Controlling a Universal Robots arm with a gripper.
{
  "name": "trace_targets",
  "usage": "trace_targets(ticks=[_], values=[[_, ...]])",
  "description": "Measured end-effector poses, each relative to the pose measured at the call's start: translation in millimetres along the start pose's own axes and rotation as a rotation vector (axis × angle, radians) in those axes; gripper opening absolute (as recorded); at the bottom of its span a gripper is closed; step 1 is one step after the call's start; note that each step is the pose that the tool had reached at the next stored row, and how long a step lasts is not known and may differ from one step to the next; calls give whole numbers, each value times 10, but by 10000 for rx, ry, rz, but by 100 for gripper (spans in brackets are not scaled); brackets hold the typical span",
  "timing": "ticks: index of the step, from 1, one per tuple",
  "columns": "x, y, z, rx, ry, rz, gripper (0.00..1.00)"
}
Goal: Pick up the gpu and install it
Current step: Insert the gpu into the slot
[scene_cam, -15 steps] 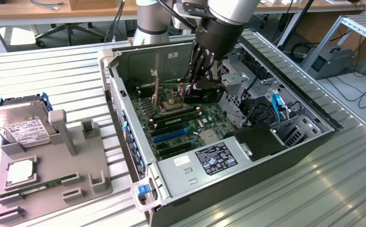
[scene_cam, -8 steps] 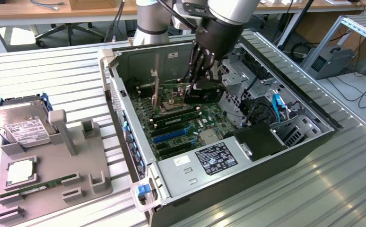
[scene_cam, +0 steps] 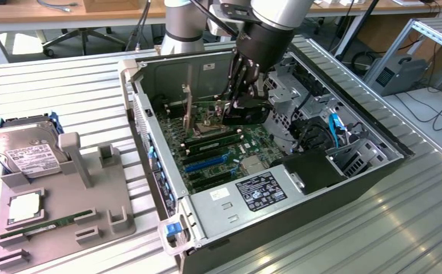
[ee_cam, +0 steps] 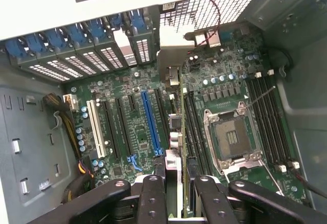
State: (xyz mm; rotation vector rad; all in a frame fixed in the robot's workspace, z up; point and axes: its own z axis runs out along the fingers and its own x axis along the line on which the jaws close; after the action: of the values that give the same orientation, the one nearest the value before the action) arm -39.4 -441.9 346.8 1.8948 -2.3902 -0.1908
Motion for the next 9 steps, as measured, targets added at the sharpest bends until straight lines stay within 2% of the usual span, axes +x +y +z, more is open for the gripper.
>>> trace_targets(ticks=[9], values=[[0, 0, 0, -2, 21, -138, 27]])
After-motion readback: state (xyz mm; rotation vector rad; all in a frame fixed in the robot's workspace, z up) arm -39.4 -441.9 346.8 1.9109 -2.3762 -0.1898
